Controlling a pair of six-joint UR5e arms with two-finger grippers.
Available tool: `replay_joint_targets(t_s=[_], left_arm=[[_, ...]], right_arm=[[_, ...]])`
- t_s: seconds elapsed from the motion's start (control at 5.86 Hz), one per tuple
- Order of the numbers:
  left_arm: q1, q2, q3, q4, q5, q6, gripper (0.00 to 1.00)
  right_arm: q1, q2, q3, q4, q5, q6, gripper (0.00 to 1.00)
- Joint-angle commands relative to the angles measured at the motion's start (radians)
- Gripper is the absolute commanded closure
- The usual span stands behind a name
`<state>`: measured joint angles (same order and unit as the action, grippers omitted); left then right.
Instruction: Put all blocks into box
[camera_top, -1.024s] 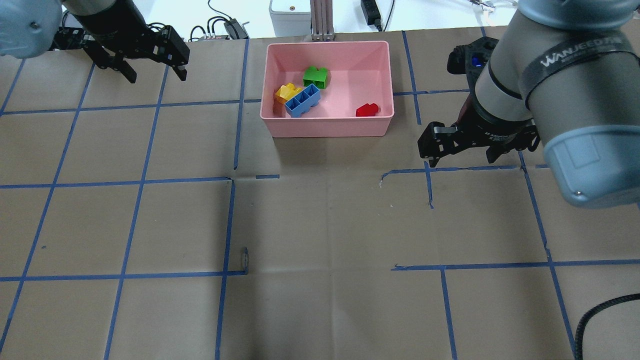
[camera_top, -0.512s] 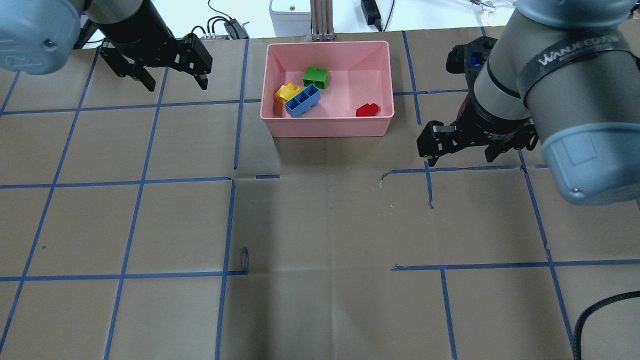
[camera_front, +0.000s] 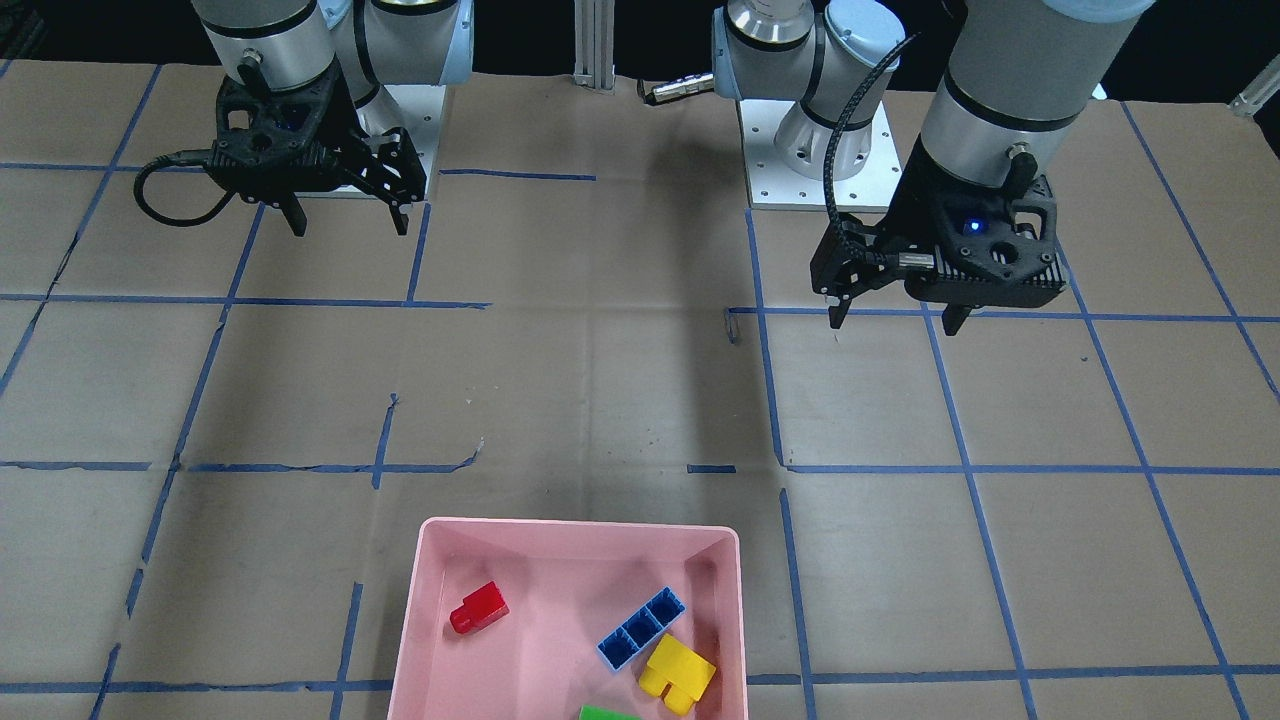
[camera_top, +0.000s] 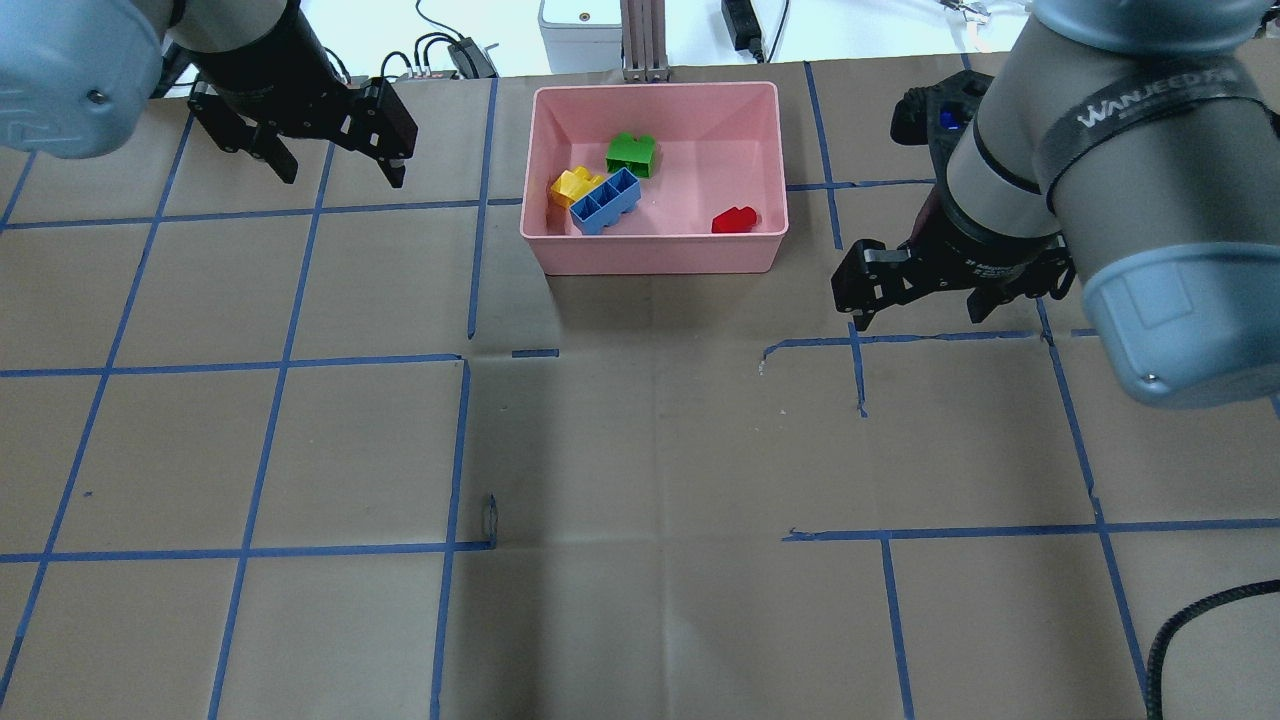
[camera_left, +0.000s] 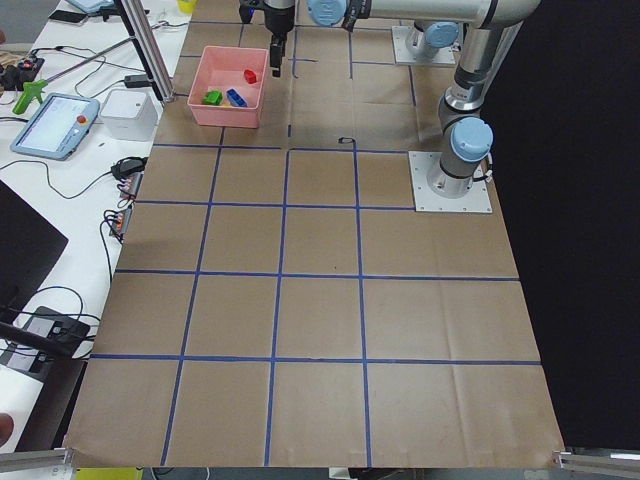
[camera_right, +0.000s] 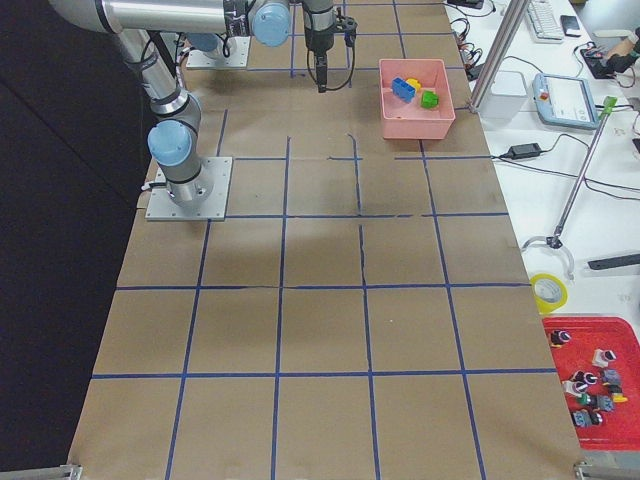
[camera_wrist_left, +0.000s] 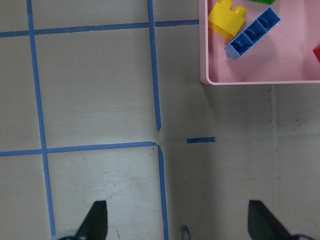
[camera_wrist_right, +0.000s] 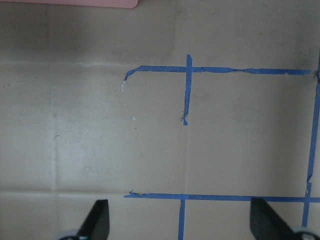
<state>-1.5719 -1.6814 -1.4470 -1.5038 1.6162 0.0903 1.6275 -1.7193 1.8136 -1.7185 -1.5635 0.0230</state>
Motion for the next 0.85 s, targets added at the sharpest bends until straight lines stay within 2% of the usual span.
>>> replay_joint_targets(t_s=[0.0,0.68], left_arm=[[0.006,0.005,-0.001,-0.004,0.002,0.006,0.01],[0.009,0.014,-0.001,-0.045,-0.004,0.003,0.01]], right_arm=[[0.0,0.0,0.001,-0.001,0.002,0.0,0.0],[0.0,0.001,0.001,-0.003,0.003,0.0,0.0]])
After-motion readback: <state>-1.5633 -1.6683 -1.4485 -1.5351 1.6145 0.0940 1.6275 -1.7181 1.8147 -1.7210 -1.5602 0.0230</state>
